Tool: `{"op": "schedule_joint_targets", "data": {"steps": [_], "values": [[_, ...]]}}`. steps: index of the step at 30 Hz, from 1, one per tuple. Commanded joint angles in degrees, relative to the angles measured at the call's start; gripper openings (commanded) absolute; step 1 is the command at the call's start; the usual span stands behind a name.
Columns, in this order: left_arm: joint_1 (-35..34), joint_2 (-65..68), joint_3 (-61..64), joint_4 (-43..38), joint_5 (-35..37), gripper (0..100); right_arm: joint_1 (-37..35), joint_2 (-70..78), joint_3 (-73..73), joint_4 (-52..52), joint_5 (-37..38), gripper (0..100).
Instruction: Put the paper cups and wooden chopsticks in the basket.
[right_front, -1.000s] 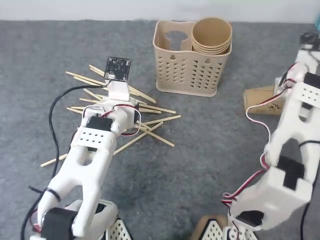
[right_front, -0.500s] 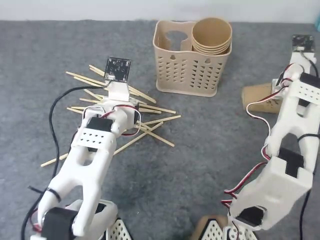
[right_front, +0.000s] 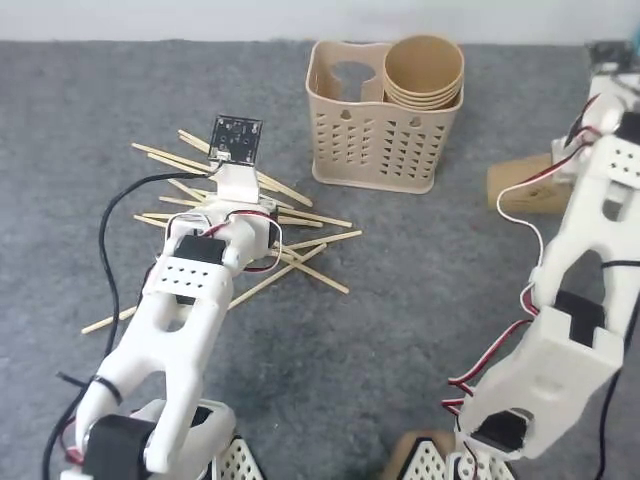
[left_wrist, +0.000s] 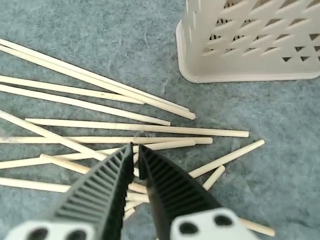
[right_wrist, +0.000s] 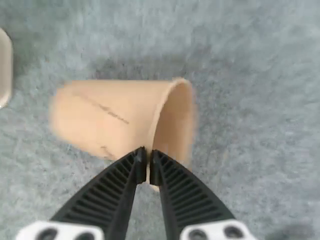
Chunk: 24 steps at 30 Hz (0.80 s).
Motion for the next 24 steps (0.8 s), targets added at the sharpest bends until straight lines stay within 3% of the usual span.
{"op": "schedule_joint_targets", "data": {"steps": [1, 12, 19, 24], "values": [[0.6, -2.0, -0.6, -1.1, -0.5, 1, -0.7, -1.0, -13.5, 6.4, 1.4, 0.9], [0.6, -2.0, -0.6, -1.1, -0.5, 1, -2.0, -0.4, -35.6, 18.3, 6.9, 0.9], [0.6, -2.0, -0.6, -1.1, -0.5, 1, 0.9, -0.9, -26.4, 18.6, 8.3, 0.9], [0.6, -2.2, -0.7, -1.1, -0.5, 1, 7.6, -6.1, -12.0, 18.9, 10.4, 0.9]]}}
